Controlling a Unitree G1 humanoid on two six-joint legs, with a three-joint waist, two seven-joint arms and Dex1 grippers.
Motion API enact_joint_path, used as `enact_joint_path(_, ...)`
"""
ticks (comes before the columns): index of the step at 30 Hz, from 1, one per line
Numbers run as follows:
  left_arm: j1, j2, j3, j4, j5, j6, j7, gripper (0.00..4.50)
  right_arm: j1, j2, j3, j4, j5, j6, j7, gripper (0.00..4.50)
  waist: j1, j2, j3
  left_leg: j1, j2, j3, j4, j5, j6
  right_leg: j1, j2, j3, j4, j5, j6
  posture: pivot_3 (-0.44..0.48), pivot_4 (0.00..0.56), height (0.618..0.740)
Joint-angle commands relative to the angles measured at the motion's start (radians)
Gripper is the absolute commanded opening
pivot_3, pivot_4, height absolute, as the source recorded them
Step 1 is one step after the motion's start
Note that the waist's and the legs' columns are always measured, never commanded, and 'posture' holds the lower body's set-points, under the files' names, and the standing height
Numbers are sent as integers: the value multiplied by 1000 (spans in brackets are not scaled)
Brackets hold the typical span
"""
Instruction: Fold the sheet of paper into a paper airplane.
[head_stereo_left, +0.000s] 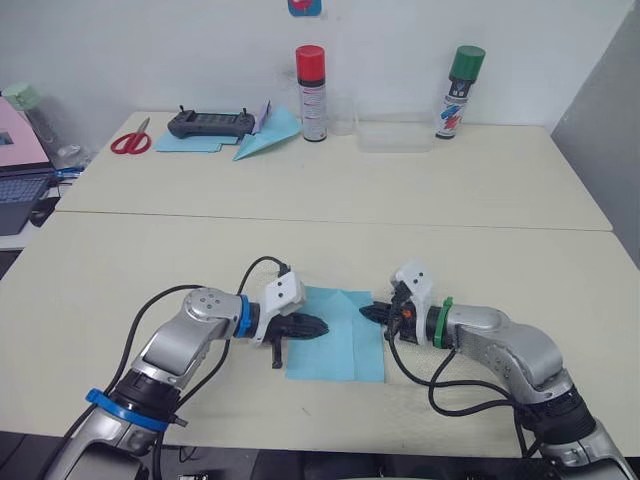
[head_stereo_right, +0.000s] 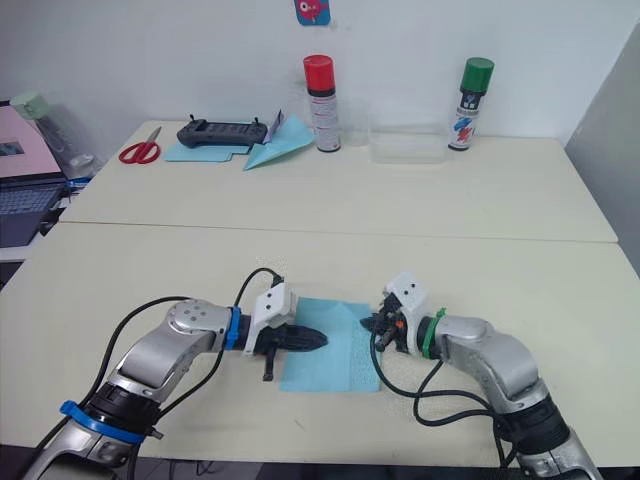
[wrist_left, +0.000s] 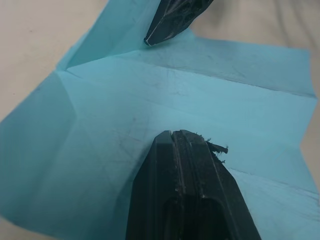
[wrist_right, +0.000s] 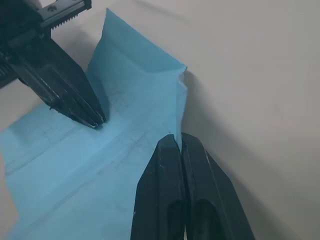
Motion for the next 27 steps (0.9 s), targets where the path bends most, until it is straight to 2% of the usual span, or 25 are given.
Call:
enact_joint_path(1,3,0,-20,20,37,11,14,0,2,-8,25,-38,-37,-64,32,43,0,0,0,0,0,0,0,0,0,0,0,0,0,0,0,0,150,740)
enact_joint_path(6,-5,-2,-20,26,39,10,13,0,4,-24,81,-25,-116,-120,47,43,0,0,0,0,0,0,0,0,0,0,0,0,0,0,0,0,150,740)
enact_joint_path(15,10,11,-11,8,33,18,14,0,-22,-138,167,8,-329,-289,90,43,1,0,0,0,0,0,0,0,0,0,0,0,0,0,0,0,150,740)
enact_joint_path(22,4,12,-5,0,27,31,16,0,-45,-115,203,44,-429,-402,116,43,1,0,0,0,0,0,0,0,0,0,0,0,0,0,0,0,150,740)
enact_joint_path(27,5,14,-1,-3,26,34,16,0,-27,-71,148,47,-384,-351,123,43,-1,0,0,1,0,0,0,0,0,1,0,0,1,0,0,0,150,740)
